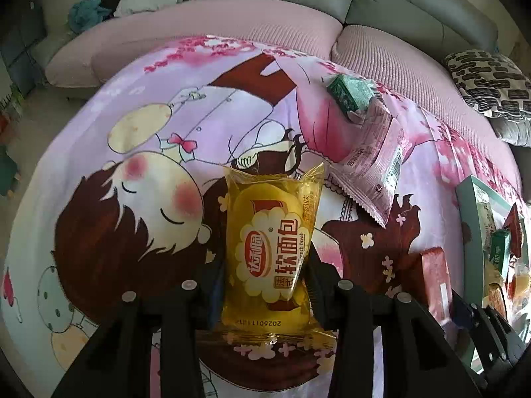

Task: Organize snacks
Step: 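Grasp the red box with the right gripper while the left gripper holds the yellow bag, then lift the yellow bag and red box and carry both over the tray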

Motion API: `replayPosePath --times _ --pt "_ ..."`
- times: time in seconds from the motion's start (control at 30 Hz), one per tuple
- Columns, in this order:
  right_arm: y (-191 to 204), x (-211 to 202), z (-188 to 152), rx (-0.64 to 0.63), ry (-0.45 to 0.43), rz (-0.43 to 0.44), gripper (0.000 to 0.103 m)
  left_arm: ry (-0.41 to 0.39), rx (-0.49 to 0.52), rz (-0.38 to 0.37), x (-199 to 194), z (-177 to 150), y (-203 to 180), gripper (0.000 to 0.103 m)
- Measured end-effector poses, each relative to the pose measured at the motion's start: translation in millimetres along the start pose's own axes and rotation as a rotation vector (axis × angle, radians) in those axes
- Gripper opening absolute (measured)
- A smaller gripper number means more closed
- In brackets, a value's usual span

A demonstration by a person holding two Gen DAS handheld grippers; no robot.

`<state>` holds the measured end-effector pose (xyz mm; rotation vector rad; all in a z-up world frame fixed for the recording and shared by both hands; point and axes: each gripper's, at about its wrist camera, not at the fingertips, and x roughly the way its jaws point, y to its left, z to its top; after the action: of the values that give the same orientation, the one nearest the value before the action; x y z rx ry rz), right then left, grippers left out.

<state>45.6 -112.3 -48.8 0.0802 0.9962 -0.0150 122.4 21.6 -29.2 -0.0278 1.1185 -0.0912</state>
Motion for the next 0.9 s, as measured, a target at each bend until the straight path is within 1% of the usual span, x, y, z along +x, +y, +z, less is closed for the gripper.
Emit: replayPosePath --times 0.17,0.3,0.43,0.53,0.6,0.7,0.83,0.9 --pt "-7.5 -11.3 0.5 0.022 -0.035 0.029 0.042 -0.029 0.013 0.002 -7.7 0.1 -8.1 0.043" --pt "-12.8 -24.9 0.5 0.030 -0.074 0.058 0.042 -0.066 0.013 0.004 -19.4 0.2 -13.4 0.043" --pt "-26.4 -46.8 1.2 0.061 -0.128 0.081 0.042 -0.119 0.027 -0.017 -36.5 2.2 -24.0 0.043" --pt "-43.7 -66.0 4.6 0.099 -0.182 0.071 0.042 -0.167 0.071 -0.047 -51.8 2.7 -39.5 0.043" --pt "-59.4 -76.4 4.8 0.133 -0.208 0.056 0.042 -0.181 0.102 -0.070 -58.6 0.8 -50.5 0.043" --pt "-87.7 -90.1 4.4 0.195 -0.236 0.026 0.042 -0.182 0.162 -0.115 -63.1 0.5 -73.6 0.043" --pt "-126.5 -106.2 1.0 0.281 -0.280 -0.022 0.042 -0.177 0.247 -0.138 -65.9 -2.9 -106.4 0.043" --pt "-147.5 -112.2 -3.2 0.325 -0.293 -0.061 0.042 -0.177 0.285 -0.155 -66.8 -2.8 -122.5 0.043"
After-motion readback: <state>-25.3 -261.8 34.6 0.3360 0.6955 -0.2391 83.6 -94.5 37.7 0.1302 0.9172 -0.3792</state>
